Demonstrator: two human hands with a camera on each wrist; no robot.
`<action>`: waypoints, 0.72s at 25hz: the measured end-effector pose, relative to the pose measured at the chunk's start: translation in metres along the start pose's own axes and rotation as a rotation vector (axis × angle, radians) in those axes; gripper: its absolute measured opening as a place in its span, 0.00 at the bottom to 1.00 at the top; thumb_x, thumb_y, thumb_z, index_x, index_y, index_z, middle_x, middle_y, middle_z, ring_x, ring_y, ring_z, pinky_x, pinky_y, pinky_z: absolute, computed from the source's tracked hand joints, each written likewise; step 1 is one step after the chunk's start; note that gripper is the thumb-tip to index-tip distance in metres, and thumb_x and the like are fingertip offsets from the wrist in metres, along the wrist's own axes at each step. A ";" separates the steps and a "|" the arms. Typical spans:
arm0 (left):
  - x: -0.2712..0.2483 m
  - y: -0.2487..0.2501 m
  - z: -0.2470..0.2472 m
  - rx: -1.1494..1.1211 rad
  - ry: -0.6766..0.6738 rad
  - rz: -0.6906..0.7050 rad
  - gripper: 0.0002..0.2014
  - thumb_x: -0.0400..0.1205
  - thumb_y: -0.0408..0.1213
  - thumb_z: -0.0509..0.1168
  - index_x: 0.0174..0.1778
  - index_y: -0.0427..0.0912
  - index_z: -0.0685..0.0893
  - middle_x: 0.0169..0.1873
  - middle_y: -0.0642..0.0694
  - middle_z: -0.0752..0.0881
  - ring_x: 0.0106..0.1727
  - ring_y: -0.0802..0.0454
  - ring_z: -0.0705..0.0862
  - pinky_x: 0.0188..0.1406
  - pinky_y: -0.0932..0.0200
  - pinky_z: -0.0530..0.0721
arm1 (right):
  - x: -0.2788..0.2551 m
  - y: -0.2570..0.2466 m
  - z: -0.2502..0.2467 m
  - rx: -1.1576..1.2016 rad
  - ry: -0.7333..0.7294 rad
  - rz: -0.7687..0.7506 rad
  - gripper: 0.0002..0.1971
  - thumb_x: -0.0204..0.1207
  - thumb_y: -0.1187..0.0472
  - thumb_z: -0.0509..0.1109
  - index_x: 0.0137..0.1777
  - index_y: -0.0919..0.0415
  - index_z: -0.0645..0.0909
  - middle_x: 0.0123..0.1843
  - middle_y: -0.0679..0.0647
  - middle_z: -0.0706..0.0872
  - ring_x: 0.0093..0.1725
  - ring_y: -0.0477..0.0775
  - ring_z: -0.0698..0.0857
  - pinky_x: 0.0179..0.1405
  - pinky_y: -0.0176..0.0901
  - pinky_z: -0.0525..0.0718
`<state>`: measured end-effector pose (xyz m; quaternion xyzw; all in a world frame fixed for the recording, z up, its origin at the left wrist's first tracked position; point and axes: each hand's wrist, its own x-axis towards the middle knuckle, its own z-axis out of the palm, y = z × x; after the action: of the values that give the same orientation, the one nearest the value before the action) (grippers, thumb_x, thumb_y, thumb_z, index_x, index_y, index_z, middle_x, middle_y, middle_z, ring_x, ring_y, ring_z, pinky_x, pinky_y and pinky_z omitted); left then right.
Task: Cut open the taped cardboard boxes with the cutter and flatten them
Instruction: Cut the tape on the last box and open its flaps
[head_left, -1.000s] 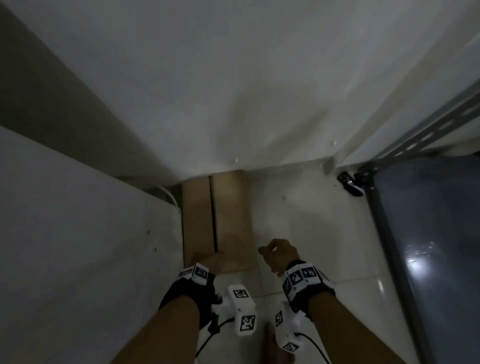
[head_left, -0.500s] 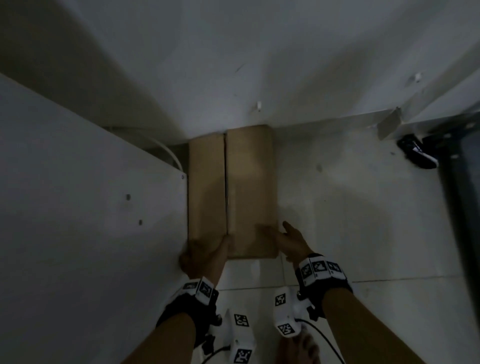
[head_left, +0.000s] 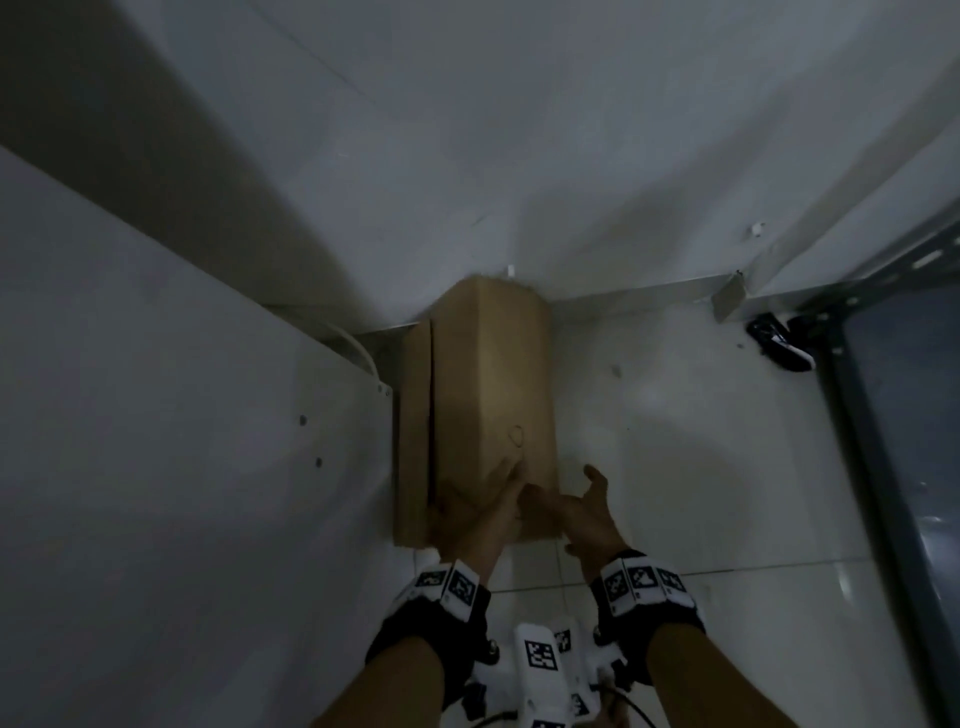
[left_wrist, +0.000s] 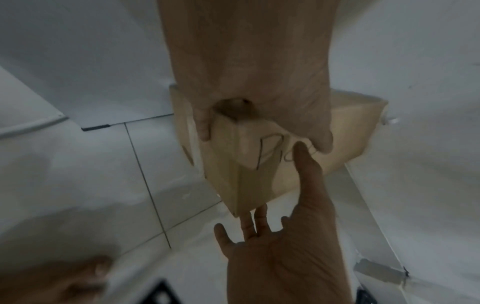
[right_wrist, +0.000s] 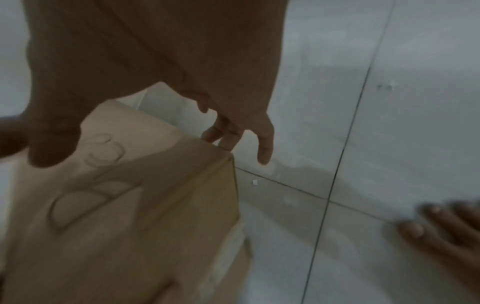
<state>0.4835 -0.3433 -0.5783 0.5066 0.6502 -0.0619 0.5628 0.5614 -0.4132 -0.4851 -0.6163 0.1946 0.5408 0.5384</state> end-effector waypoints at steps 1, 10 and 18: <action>0.001 -0.002 -0.007 -0.055 -0.028 -0.016 0.65 0.58 0.78 0.75 0.87 0.51 0.59 0.82 0.51 0.68 0.79 0.46 0.70 0.80 0.41 0.69 | 0.009 0.011 -0.005 0.016 -0.018 0.031 0.28 0.83 0.58 0.71 0.80 0.59 0.65 0.84 0.65 0.64 0.80 0.68 0.69 0.49 0.26 0.71; -0.090 0.042 -0.056 -0.087 -0.113 -0.138 0.31 0.76 0.66 0.70 0.69 0.52 0.78 0.60 0.47 0.85 0.59 0.39 0.84 0.51 0.44 0.89 | -0.027 0.020 -0.032 -0.173 0.060 -0.071 0.15 0.79 0.48 0.73 0.62 0.53 0.80 0.60 0.55 0.87 0.54 0.52 0.85 0.43 0.44 0.83; -0.310 0.194 -0.145 -0.072 -0.352 -0.060 0.28 0.82 0.62 0.66 0.69 0.44 0.81 0.50 0.46 0.87 0.45 0.45 0.84 0.30 0.55 0.86 | -0.261 -0.090 -0.059 -0.057 0.270 -0.245 0.15 0.83 0.44 0.67 0.61 0.53 0.82 0.57 0.60 0.86 0.49 0.59 0.84 0.47 0.52 0.81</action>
<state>0.4823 -0.3388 -0.1847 0.4479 0.5582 -0.1429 0.6837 0.5740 -0.5229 -0.2253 -0.7176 0.1732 0.3888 0.5513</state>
